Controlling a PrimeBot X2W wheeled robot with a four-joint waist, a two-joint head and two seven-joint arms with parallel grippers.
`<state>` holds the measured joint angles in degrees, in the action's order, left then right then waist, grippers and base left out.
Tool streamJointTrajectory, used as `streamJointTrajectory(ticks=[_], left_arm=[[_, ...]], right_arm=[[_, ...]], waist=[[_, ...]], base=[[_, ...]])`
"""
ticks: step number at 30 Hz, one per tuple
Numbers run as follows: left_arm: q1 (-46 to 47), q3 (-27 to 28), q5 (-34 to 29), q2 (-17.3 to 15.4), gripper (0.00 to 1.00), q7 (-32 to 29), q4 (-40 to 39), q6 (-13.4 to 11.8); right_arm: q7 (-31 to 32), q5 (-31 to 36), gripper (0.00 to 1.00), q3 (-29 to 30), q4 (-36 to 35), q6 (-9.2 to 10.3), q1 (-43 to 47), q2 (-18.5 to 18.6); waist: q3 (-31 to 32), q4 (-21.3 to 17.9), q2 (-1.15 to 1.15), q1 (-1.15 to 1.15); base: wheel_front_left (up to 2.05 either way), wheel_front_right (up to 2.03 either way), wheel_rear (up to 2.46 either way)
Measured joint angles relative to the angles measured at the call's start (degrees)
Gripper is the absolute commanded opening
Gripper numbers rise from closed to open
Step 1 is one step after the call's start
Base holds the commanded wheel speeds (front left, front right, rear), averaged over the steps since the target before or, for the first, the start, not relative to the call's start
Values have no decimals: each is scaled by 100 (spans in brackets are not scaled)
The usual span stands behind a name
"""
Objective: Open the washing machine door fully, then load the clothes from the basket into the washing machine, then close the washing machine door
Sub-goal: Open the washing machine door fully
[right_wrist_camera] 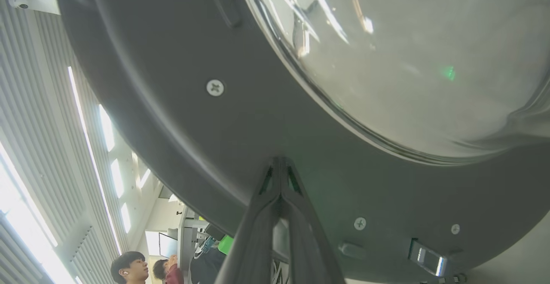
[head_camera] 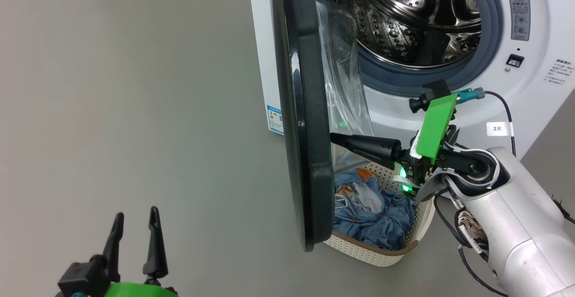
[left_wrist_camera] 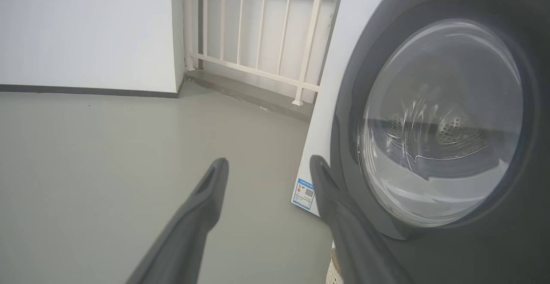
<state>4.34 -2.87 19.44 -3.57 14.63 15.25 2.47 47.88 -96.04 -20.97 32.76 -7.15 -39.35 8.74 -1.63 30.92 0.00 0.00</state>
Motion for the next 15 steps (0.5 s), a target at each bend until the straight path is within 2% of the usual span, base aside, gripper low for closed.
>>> streamJointTrajectory(ticks=[4,5,6,8,9,10,11,15], left_arm=[[5,-86,0,-5,100,-2,99,59],[9,-114,-1,-10,100,-9,127,59],[12,-142,-2,-20,100,-12,156,60],[21,-211,-2,-45,100,-56,216,112],[34,-240,-3,-49,100,-60,250,122],[43,-252,-3,-56,100,-60,272,134],[51,-257,-3,-69,100,-60,288,137],[81,-264,-2,-94,100,-59,328,152]], right_arm=[[-43,33,0,88,-138,0,27,12],[-58,33,7,100,-188,0,62,15],[-60,35,28,112,-232,0,116,20],[-122,41,44,159,-314,0,271,40],[-151,42,44,189,-357,0,348,57],[-171,56,55,209,-407,0,406,67],[-212,85,100,221,-456,0,444,69],[-300,142,100,246,-687,0,493,73]], waist=[[77,-38,0,0],[104,-52,0,0],[132,-66,0,0],[193,-101,0,0],[222,-122,0,0],[246,-152,0,0],[266,-190,0,0],[308,-405,0,0]], base=[[0,0,0],[0,0,0],[0,0,0],[0,0,0],[0,0,0],[0,0,0],[0,0,0],[0,0,0]])
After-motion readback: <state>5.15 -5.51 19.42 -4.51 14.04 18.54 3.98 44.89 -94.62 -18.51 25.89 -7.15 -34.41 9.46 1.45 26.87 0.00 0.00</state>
